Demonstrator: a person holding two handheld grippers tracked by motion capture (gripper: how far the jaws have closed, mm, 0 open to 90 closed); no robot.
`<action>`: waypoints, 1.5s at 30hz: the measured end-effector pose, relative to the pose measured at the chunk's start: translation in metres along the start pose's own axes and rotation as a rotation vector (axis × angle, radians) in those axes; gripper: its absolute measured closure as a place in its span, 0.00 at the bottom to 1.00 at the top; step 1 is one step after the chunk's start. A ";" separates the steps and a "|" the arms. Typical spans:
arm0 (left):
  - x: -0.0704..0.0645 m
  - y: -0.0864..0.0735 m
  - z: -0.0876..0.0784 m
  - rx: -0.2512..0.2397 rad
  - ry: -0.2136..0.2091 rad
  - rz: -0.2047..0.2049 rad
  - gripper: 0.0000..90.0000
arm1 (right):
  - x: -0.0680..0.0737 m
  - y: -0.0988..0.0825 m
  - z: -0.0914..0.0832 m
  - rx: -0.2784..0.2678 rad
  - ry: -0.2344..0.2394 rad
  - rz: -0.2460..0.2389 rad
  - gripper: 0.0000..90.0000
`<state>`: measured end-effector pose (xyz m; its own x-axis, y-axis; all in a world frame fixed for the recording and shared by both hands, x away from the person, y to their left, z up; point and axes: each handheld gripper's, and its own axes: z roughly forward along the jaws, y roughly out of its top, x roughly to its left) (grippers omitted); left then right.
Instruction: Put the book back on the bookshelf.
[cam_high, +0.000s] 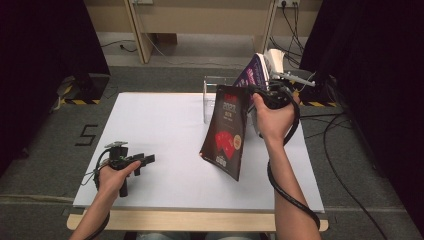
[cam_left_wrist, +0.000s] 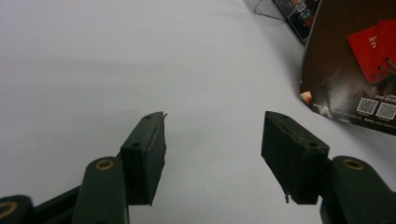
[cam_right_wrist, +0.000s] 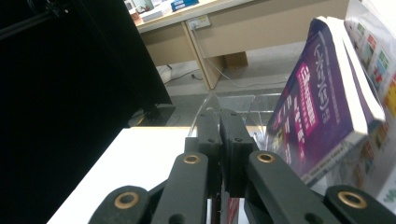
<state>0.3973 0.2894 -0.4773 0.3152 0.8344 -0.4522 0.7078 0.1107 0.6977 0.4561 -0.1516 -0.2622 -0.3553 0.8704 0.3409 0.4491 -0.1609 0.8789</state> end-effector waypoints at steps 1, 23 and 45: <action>0.000 0.000 0.000 0.000 0.001 0.000 0.43 | 0.001 0.002 0.001 -0.001 -0.001 -0.002 0.98; 0.003 0.000 0.000 0.003 -0.002 -0.005 0.43 | 0.027 0.057 0.050 -0.077 -0.016 -0.051 0.98; 0.008 0.000 -0.003 -0.005 -0.004 -0.021 0.43 | 0.022 0.061 0.088 -0.156 -0.063 -0.088 0.98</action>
<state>0.3974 0.2977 -0.4791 0.3030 0.8295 -0.4693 0.7110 0.1311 0.6909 0.5483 -0.1012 -0.2303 -0.3336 0.9107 0.2437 0.2842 -0.1493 0.9471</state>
